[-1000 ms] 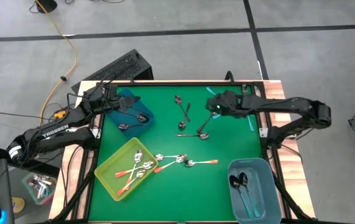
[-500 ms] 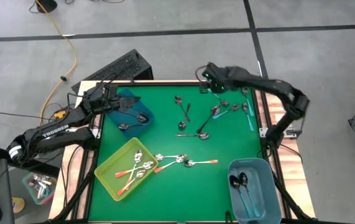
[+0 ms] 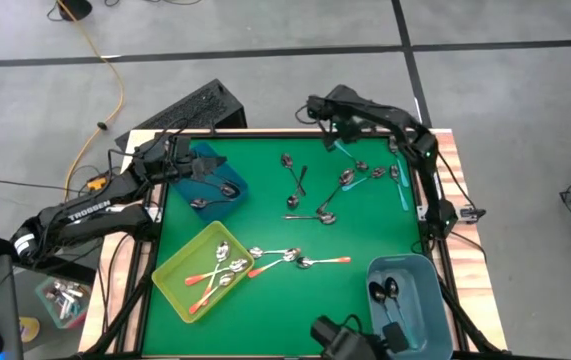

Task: Sort silverware by color (type)
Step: Put the blue spoon into the blue bin

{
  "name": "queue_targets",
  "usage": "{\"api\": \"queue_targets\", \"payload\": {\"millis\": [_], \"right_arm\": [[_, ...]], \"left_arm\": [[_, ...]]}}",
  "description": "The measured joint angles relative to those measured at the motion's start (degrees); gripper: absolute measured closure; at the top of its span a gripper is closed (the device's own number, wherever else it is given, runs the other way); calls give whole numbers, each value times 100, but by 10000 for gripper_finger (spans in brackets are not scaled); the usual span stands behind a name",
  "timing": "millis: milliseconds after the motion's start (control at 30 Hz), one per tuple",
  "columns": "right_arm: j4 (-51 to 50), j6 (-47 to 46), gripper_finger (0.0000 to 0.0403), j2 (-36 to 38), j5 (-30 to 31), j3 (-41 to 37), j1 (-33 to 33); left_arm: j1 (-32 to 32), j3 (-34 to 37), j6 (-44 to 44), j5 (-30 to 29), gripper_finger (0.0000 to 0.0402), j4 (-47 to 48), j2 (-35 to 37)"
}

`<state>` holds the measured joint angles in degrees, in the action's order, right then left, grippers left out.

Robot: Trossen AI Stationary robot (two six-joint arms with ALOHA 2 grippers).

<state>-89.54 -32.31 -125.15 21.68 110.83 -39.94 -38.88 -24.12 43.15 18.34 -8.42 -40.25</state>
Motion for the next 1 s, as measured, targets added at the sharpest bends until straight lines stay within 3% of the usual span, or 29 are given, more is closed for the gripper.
{"api": "queue_targets", "payload": {"millis": [400,1000], "right_arm": [[-38,223,403,-756,-422,-76,113],[-46,217,403,-734,-377,-734,214]], "left_arm": [[-2,0,-23,-80,401,6,0],[0,-2,-214,-69,401,176,2]]}}
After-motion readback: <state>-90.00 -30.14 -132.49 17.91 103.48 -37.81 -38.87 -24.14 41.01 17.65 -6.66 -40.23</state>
